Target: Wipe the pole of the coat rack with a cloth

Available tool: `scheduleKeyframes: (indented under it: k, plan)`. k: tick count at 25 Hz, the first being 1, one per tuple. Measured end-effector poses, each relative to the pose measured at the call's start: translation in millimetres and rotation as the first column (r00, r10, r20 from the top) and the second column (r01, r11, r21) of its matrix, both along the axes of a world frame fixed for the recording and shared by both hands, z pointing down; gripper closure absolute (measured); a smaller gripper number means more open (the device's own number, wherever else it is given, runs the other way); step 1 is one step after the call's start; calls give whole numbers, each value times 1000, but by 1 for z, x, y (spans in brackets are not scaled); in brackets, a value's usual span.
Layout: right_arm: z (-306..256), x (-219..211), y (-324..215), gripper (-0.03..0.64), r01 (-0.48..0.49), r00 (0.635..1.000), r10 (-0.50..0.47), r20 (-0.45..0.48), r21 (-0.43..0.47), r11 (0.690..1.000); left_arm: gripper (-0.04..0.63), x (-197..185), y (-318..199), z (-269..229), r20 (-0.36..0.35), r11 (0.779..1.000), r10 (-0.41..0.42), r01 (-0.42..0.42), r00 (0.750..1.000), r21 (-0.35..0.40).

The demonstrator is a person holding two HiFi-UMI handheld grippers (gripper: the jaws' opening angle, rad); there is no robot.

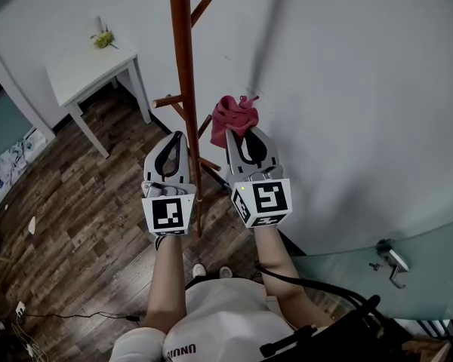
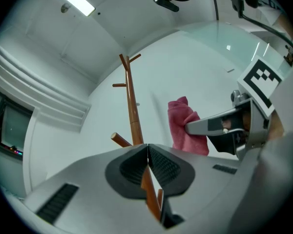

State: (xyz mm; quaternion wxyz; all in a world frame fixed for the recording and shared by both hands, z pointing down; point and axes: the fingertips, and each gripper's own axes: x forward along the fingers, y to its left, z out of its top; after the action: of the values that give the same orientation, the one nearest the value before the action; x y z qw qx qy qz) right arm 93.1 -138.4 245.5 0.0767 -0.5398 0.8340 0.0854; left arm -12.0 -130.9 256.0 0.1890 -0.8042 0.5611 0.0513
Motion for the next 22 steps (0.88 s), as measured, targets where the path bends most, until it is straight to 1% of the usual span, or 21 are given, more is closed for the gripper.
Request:
scheduleKeyframes:
  k: [2,8,11,14,17,19,20,22]
  plan:
    - [-13,-7,-8,532,11,1000,-11,-3,17,1000,578,-2,-3,-2,26,1000,1,-1,1000,-8]
    - [-29,-20,-22,532,40,999,-39,-10,55,998,579,-6,-9,3,33,1000,1,0,999,-21]
    - [-29,-24,-42,532,53,999,-53,-6,76,996,578,-7,-24,11,47,1000,-3,4,999,-18]
    - [-41,-27,-50,532,56,998,-55,-6,95,994,578,-10,-28,7,21,1000,-4,4,1000,-10]
    - [-58,-36,-54,532,59,998,-58,-15,112,992,578,-19,-30,1,19,1000,-13,14,1000,-16]
    - [-66,-41,-61,532,63,998,-61,-22,123,990,578,-24,-35,-6,-27,1000,-13,13,1000,-4]
    - [-70,-43,-63,532,64,998,-62,-24,129,990,578,-26,-37,-8,-37,1000,-13,13,999,1]
    - [-78,-47,-66,532,68,998,-65,-25,142,988,578,-29,-39,-7,-6,1000,-20,20,1000,-3]
